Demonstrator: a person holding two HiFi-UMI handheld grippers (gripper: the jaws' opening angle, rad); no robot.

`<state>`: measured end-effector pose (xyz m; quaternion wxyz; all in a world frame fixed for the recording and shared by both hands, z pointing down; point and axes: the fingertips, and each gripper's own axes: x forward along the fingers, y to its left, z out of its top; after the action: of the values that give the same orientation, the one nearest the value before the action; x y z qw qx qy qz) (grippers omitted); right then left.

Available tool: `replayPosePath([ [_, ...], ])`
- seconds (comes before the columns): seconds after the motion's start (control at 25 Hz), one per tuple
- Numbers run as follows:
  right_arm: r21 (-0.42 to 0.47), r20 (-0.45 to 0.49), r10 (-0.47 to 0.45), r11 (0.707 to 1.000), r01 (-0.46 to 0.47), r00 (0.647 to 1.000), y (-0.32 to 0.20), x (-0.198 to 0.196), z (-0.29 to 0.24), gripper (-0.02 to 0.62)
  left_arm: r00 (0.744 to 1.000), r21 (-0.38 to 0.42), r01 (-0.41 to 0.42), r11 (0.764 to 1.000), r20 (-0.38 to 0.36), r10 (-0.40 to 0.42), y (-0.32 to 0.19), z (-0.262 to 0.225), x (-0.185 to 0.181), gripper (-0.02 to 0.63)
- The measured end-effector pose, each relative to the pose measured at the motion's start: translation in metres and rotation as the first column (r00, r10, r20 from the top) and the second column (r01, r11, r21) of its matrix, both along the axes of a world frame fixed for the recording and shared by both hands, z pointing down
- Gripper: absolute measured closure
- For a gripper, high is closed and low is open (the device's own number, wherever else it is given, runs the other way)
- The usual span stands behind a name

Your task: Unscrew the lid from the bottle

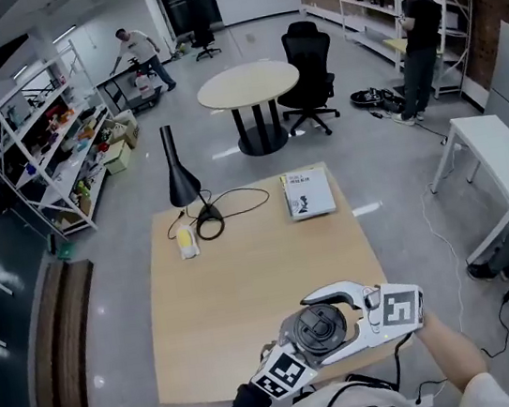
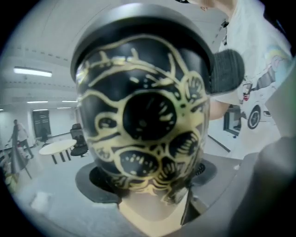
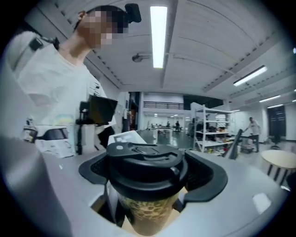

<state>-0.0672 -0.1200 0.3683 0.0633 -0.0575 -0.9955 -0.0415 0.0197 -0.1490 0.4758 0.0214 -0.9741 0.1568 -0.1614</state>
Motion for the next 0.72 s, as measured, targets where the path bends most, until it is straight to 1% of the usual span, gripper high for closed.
replayPosePath([
  [0.04, 0.003, 0.005, -0.109, 0.994, 0.109, 0.994, 0.011, 0.002, -0.005, 0.120, 0.997, 0.000, -0.073, 0.997, 0.003, 0.073, 0.011, -0.002, 0.003, 0.198],
  [0.08, 0.008, 0.004, -0.229, 0.973, 0.229, 0.973, 0.022, 0.006, -0.009, 0.120, 0.990, -0.004, -0.143, 0.990, 0.007, 0.143, 0.022, -0.005, 0.006, 0.196],
  [0.12, 0.006, -0.004, -0.345, 0.939, 0.345, 0.939, 0.032, 0.010, -0.012, 0.120, 0.979, -0.012, -0.203, 0.979, 0.007, 0.203, 0.032, -0.008, 0.009, 0.198],
  [0.16, -0.011, -0.020, -0.436, 0.900, 0.436, 0.900, 0.039, 0.014, -0.014, 0.120, 0.969, -0.022, -0.245, 0.969, -0.002, 0.245, 0.039, -0.013, 0.013, 0.196],
  [0.2, -0.046, -0.040, -0.485, 0.874, 0.483, 0.873, 0.041, 0.016, -0.014, 0.120, 0.965, -0.033, -0.263, 0.964, -0.021, 0.263, 0.041, -0.017, 0.015, 0.198],
  [0.24, -0.078, -0.067, -0.486, 0.873, 0.481, 0.872, 0.038, 0.016, -0.014, 0.120, 0.966, -0.048, -0.257, 0.965, -0.049, 0.255, 0.040, -0.020, 0.015, 0.196],
  [0.28, -0.086, -0.100, -0.435, 0.900, 0.428, 0.895, 0.028, 0.013, -0.013, 0.116, 0.972, -0.067, -0.226, 0.972, -0.081, 0.220, 0.034, -0.021, 0.013, 0.198],
  [0.32, -0.070, -0.132, -0.333, 0.943, 0.326, 0.934, 0.014, 0.010, -0.012, 0.104, 0.981, -0.088, -0.172, 0.981, -0.105, 0.163, 0.025, -0.020, 0.007, 0.198],
  [0.36, -0.042, -0.152, -0.194, 0.981, 0.190, 0.969, -0.002, 0.008, -0.010, 0.086, 0.990, -0.105, -0.099, 0.990, -0.113, 0.087, 0.013, -0.018, -0.001, 0.196],
  [0.4, -0.016, -0.161, -0.044, 0.999, 0.041, 0.986, -0.015, 0.007, -0.008, 0.079, 0.995, -0.112, -0.014, 0.994, -0.102, 0.002, 0.001, -0.014, -0.011, 0.196],
  [0.44, -0.005, -0.162, 0.094, 0.995, -0.096, 0.982, -0.024, 0.007, -0.004, 0.078, 0.994, -0.110, 0.074, 0.991, -0.078, -0.083, -0.011, -0.009, -0.022, 0.198],
  [0.48, -0.011, -0.160, 0.208, 0.977, -0.212, 0.965, -0.031, 0.005, 0.001, 0.076, 0.986, -0.103, 0.153, 0.983, -0.050, -0.159, -0.021, -0.003, -0.031, 0.196],
  [0.52, -0.028, -0.157, 0.294, 0.953, -0.302, 0.943, -0.035, 0.002, 0.007, 0.075, 0.976, -0.095, 0.214, 0.972, -0.027, -0.217, -0.029, 0.002, -0.037, 0.196],
  [0.56, -0.043, -0.152, 0.355, 0.930, -0.365, 0.922, -0.040, -0.002, 0.012, 0.075, 0.967, -0.090, 0.252, 0.963, -0.011, -0.254, -0.035, 0.005, -0.040, 0.196],
  [0.6, -0.048, -0.146, 0.388, 0.916, -0.398, 0.910, -0.045, -0.007, 0.016, 0.079, 0.962, -0.085, 0.274, 0.958, 0.001, -0.275, -0.039, 0.006, -0.040, 0.196],
  [0.64, -0.040, -0.141, 0.395, 0.914, -0.404, 0.908, -0.048, -0.013, 0.017, 0.105, 0.959, -0.081, 0.282, 0.956, 0.012, -0.282, -0.043, 0.006, -0.040, 0.196],
  [0.68, -0.021, -0.134, 0.379, 0.923, -0.385, 0.916, -0.048, -0.018, 0.018, 0.118, 0.961, -0.081, 0.277, 0.957, 0.019, -0.277, -0.042, 0.005, -0.038, 0.196],
  [0.72, 0.000, -0.124, 0.344, 0.938, -0.347, 0.931, -0.046, -0.021, 0.019, 0.123, 0.966, -0.084, 0.259, 0.962, 0.019, -0.259, -0.039, 0.005, -0.036, 0.196],
])
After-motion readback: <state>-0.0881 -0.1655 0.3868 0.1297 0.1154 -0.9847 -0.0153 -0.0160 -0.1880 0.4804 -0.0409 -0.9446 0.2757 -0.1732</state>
